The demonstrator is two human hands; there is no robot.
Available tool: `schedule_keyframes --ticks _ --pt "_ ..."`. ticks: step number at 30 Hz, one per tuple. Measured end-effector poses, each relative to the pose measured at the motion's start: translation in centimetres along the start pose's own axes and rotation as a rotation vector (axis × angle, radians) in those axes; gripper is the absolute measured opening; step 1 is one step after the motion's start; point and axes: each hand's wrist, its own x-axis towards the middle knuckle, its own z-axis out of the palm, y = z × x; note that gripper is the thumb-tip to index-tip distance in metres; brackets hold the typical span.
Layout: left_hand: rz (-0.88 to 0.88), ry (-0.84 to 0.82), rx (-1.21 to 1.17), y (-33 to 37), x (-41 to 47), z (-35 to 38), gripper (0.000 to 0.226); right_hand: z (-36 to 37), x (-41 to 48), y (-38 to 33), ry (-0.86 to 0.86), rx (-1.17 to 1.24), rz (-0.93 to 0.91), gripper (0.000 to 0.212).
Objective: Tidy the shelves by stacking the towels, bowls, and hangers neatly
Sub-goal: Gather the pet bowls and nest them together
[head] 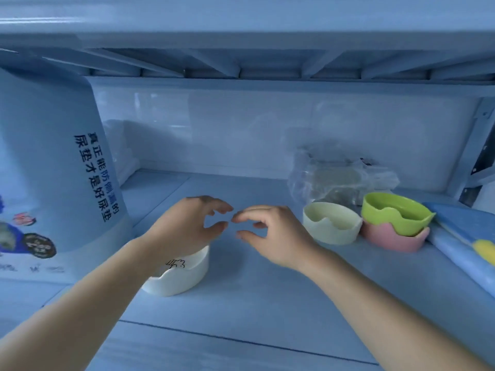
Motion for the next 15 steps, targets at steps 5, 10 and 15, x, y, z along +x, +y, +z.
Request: schedule_keyframes --ticks 5,10,15 --pt "-0.065 -0.013 -0.021 -5.7 -5.9 -3.2 0.014 5.1 -0.1 -3.7 -0.109 0.054 -0.013 0.022" --pt "-0.006 -0.033 -0.026 -8.0 -8.7 -3.7 0.013 7.8 0.3 -6.4 -0.121 0.06 -0.023 0.024" --pt "0.064 -0.075 -0.067 -9.9 -9.8 -3.9 0.021 8.8 -0.5 -7.0 -0.203 -0.018 0.055 0.017"
